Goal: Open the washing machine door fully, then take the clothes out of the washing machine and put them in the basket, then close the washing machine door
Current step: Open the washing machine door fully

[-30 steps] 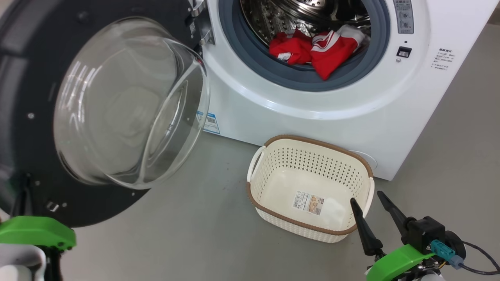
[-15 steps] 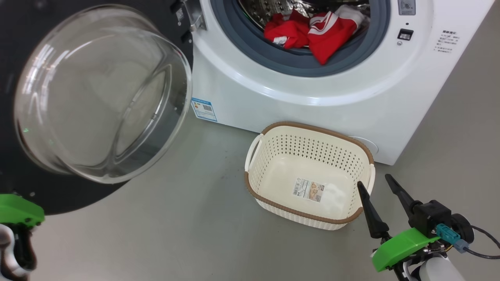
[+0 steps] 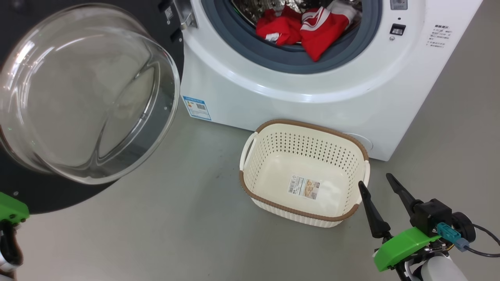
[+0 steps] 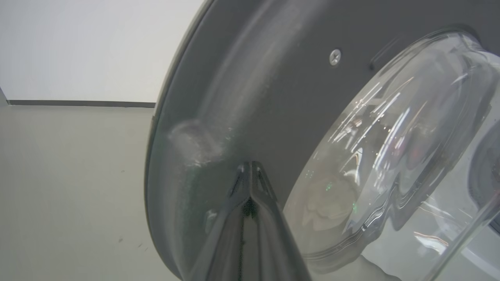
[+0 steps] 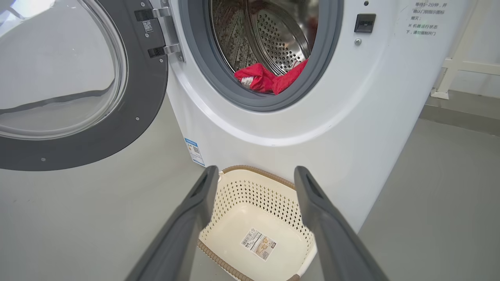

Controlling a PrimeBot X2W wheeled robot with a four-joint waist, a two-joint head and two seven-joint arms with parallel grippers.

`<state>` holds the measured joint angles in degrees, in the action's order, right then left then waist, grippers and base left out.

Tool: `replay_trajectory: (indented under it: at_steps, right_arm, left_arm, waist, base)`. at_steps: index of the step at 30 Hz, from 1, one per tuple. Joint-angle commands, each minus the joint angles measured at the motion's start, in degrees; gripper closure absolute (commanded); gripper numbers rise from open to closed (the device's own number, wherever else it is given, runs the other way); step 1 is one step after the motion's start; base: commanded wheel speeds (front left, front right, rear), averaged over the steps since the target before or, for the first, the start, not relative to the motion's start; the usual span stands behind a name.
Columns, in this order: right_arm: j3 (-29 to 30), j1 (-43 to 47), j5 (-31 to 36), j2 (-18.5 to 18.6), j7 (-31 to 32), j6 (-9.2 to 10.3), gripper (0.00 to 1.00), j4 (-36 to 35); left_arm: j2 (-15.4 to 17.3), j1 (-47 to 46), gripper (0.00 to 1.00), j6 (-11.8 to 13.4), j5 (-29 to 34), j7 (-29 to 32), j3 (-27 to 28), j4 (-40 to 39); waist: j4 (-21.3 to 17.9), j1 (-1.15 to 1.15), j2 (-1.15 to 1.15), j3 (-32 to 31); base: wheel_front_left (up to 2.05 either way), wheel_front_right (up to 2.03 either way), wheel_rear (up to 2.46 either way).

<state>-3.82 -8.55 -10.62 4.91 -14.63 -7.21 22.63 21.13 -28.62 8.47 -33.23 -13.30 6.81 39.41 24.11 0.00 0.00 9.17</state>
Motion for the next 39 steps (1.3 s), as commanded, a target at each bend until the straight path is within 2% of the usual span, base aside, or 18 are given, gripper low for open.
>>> replay_trajectory:
  at_steps: [1,5,6,7,12,16,21,29,33,36,39]
  right_arm:
    - [-1.4,-1.4,-0.5,-0.1,-0.4,-0.28,0.00,-1.0]
    - [-1.8,-0.7,-1.1,-0.5,-0.4,-0.28,0.00,-0.5]
    - [-1.9,-0.5,-1.2,-0.6,-0.4,-0.28,0.00,-0.5]
    - [-1.9,-0.3,-1.4,-0.7,-0.4,-0.28,0.00,-0.5]
    - [-1.5,1.0,-2.1,-1.2,-0.4,-0.28,0.00,-0.6]
    - [-0.4,2.2,-2.8,-1.6,-0.4,-0.28,0.00,-0.6]
    - [0.7,3.7,-3.0,-1.9,-0.4,-0.28,0.00,-1.0]
    - [1.0,4.1,-2.6,-2.0,-0.4,-0.28,0.00,-3.7]
    - [0.6,3.8,-2.3,-2.0,-0.4,-0.28,0.00,-6.0]
    - [0.1,3.2,-2.1,-2.0,-0.4,-0.28,0.00,-7.4]
    - [-0.5,2.7,-1.7,-2.0,-0.4,-0.28,0.00,-8.5]
  left_arm:
    - [3.8,-1.7,1.00,0.2,0.5,-0.7,2.1,-1.0]
    - [2.9,0.5,0.98,0.7,0.4,-1.1,2.7,-2.4]
    - [2.6,1.1,0.61,0.7,0.2,-1.2,3.0,-3.4]
    - [2.3,1.9,0.02,0.6,0.2,-1.3,3.3,-4.5]
    - [1.5,6.0,0.00,1.4,1.4,-1.6,4.0,-11.8]
    - [0.9,9.8,0.00,2.1,3.1,-1.7,5.0,-20.6]
    - [-1.2,14.9,0.00,2.1,5.8,-1.7,2.5,-31.8]
    - [-4.2,20.5,0.00,-0.9,5.2,-1.0,-2.2,-37.2]
    - [-4.8,22.3,0.00,-2.3,5.3,-0.2,-4.7,-38.5]
    - [-4.4,23.2,0.00,-4.7,5.8,-0.3,-6.8,-39.6]
    - [-5.0,24.0,0.00,-5.5,6.1,-0.8,-7.5,-39.5]
  waist:
    - [-0.2,0.00,0.00,-0.6]
    - [-0.6,0.00,0.00,-2.2]
    - [-0.7,0.00,0.00,-2.7]
    - [-0.8,0.00,0.00,-3.2]
    - [-1.3,0.00,0.00,-6.0]
    - [-2.4,0.00,0.00,-8.4]
    - [-4.2,0.00,0.00,-10.7]
    - [-9.7,0.00,0.00,-11.6]
    - [-12.9,0.00,0.00,-11.1]
    - [-15.4,0.00,0.00,-10.7]
    - [-17.9,0.00,0.00,-10.4]
  base:
    - [0.00,0.00,0.00]
    - [0.00,0.00,0.00]
    - [0.00,0.00,0.00]
    - [0.00,0.00,0.00]
    - [0.00,0.00,0.00]
    - [0.00,0.00,0.00]
    - [0.00,0.00,0.00]
    - [0.00,0.00,0.00]
    - [0.00,0.00,0.00]
    - [0.00,0.00,0.00]
    - [0.00,0.00,0.00]
